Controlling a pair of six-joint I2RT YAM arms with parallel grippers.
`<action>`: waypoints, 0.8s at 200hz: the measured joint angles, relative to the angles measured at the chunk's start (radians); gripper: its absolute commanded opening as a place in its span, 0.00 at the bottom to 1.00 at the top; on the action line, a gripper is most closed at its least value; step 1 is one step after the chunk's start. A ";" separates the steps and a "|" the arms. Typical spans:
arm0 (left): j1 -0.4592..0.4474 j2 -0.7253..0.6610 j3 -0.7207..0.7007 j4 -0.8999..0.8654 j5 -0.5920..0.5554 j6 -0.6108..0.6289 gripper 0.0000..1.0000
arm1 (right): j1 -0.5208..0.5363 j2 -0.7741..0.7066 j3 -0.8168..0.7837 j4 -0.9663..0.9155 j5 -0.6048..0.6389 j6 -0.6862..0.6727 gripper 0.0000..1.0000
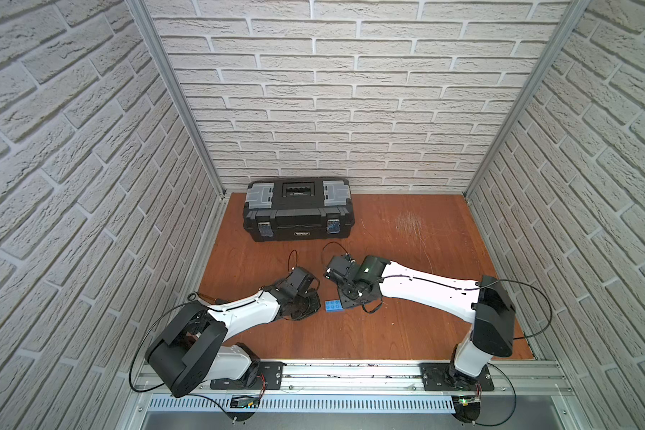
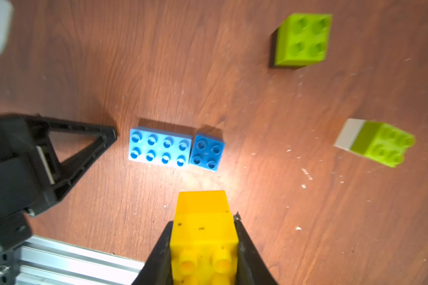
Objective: Assemble the number 4 with lego
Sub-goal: Adjust the lego brick at the center of the board.
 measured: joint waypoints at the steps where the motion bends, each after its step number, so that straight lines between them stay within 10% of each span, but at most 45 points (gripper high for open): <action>1: 0.000 0.000 0.000 0.000 0.000 0.000 0.09 | -0.001 -0.002 -0.001 0.000 0.001 0.000 0.02; 160: -0.015 0.089 0.026 0.120 0.035 -0.001 0.08 | -0.045 0.108 -0.006 0.000 -0.033 -0.012 0.02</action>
